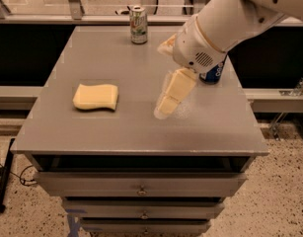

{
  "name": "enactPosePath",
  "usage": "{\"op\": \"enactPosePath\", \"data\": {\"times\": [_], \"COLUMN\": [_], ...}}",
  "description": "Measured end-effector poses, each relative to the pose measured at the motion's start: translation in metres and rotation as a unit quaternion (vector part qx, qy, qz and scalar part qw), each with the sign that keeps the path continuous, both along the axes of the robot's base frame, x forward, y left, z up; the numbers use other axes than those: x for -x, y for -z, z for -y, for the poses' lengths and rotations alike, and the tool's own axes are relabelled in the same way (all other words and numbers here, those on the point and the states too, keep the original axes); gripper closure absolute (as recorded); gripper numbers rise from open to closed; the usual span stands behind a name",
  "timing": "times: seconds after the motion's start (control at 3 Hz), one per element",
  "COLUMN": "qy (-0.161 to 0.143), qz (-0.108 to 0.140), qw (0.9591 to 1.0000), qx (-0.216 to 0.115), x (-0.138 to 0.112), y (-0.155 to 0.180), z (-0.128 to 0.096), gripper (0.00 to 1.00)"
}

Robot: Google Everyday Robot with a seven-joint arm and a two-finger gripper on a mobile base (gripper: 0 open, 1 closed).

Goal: Pick sponge

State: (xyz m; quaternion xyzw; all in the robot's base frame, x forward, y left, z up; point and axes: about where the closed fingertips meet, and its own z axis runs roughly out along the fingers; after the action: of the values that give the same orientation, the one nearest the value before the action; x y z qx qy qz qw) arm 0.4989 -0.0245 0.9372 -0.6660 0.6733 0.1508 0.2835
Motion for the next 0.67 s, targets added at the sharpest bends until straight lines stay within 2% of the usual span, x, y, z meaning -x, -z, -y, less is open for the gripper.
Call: {"op": "enactPosePath", "data": {"times": [0.33,0.67], "qy": [-0.025,-0.027], "qz": [0.015,0.013], "qw": [0.9986,0.9977], "qx": [-0.043,-0.060], "x": [-0.033,-0.053], "y": [0.022,0.040], "z": [-0.063,-0.094], "gripper": [0.00,0.00]}}
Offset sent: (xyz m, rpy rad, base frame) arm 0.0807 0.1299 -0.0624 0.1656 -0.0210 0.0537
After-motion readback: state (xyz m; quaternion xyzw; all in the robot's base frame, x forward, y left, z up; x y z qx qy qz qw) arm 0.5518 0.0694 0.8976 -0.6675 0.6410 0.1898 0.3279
